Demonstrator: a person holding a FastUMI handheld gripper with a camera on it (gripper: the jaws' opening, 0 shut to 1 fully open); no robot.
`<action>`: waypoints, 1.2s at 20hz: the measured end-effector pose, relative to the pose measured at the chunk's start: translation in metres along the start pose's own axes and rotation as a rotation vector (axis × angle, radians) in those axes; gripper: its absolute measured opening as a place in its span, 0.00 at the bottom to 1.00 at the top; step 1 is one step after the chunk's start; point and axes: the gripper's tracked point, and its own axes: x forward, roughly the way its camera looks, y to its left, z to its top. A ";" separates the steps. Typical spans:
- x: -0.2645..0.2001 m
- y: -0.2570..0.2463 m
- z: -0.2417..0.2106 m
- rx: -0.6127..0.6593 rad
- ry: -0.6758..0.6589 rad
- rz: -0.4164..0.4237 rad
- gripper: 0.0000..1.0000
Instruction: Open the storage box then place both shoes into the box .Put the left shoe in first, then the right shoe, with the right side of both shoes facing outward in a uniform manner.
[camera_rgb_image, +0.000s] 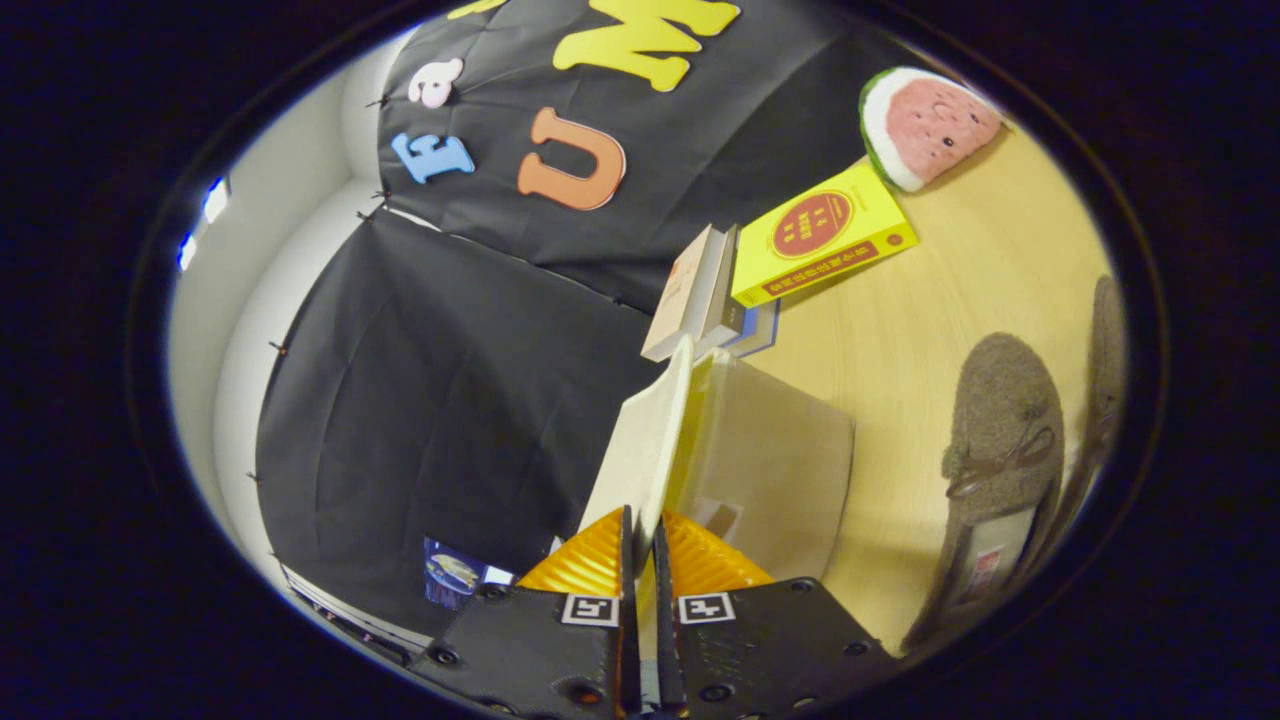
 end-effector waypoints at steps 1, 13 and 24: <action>-0.001 0.009 0.002 -0.013 -0.004 -0.008 0.07; 0.038 0.149 0.018 -0.151 -0.077 -0.068 0.11; 0.153 0.235 -0.003 -0.242 -0.049 -0.059 0.17</action>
